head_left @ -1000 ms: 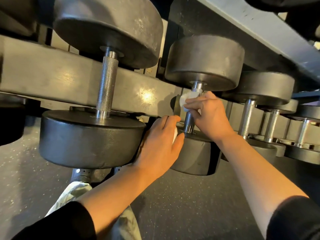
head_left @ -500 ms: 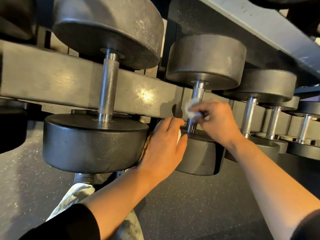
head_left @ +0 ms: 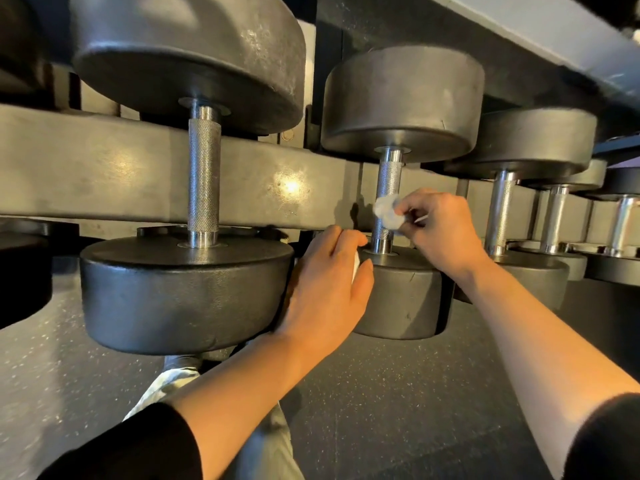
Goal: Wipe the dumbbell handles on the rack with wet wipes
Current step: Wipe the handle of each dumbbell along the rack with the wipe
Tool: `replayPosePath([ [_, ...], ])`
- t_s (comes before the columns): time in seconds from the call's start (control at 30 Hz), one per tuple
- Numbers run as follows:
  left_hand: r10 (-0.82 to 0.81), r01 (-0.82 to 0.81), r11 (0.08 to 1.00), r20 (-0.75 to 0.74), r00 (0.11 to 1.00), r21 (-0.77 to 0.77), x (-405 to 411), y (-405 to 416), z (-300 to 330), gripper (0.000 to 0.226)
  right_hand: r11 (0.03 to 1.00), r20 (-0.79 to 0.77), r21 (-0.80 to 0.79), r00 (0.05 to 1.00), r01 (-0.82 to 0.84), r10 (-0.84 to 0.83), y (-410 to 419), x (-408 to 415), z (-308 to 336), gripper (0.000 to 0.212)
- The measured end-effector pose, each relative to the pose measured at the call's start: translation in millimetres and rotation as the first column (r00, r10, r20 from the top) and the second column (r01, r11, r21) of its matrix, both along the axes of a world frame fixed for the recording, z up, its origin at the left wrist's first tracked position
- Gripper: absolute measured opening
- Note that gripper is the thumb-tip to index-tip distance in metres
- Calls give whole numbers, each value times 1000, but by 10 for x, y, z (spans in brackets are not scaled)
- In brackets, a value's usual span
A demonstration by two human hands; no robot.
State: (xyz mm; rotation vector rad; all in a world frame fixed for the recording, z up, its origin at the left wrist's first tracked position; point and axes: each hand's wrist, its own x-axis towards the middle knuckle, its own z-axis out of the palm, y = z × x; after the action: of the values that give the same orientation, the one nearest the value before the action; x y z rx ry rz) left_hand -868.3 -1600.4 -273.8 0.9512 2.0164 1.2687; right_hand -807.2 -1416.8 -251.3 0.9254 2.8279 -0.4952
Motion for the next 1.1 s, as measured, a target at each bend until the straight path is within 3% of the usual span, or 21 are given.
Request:
replayPosePath([
  [0.17,17,-18,1000,-68,998,-6,12,7,-13,28,997,88,-77,996,-2,9,-11,24,35,20],
  [0.33,30,-31,1000,-91,995,-5,9,24,-12,29,996,31,-86,999,34,-31,7,52,11,20],
  [0.5,48,-51,998,-104,993,-23,1,37,-21,42,992,-83,-24,989,121,-122,222,126,-31,21],
  [0.67,191,-200,979,-150,970,-49,59,254,-16,28,998,18,53,999,31,-32,500,130,-182,17],
  [0.73,240,-253,964,-137,961,-81,77,398,57,23,997,-127,-44,990,59,-64,507,39,-212,14],
  [0.8,282,-295,953,-165,945,-62,109,556,130,20,964,-309,-238,931,120,-192,510,-81,-231,16],
  [0.9,330,-345,936,-166,929,-65,208,771,196,19,868,-409,-483,846,117,-341,491,-152,-267,12],
  [1.0,372,-405,903,-211,904,-140,299,860,167,15,851,-471,-513,794,107,-384,471,-91,-310,12],
  [1.1,409,-451,881,-251,877,-143,305,842,133,10,931,-486,-363,848,23,-211,461,6,-379,17],
])
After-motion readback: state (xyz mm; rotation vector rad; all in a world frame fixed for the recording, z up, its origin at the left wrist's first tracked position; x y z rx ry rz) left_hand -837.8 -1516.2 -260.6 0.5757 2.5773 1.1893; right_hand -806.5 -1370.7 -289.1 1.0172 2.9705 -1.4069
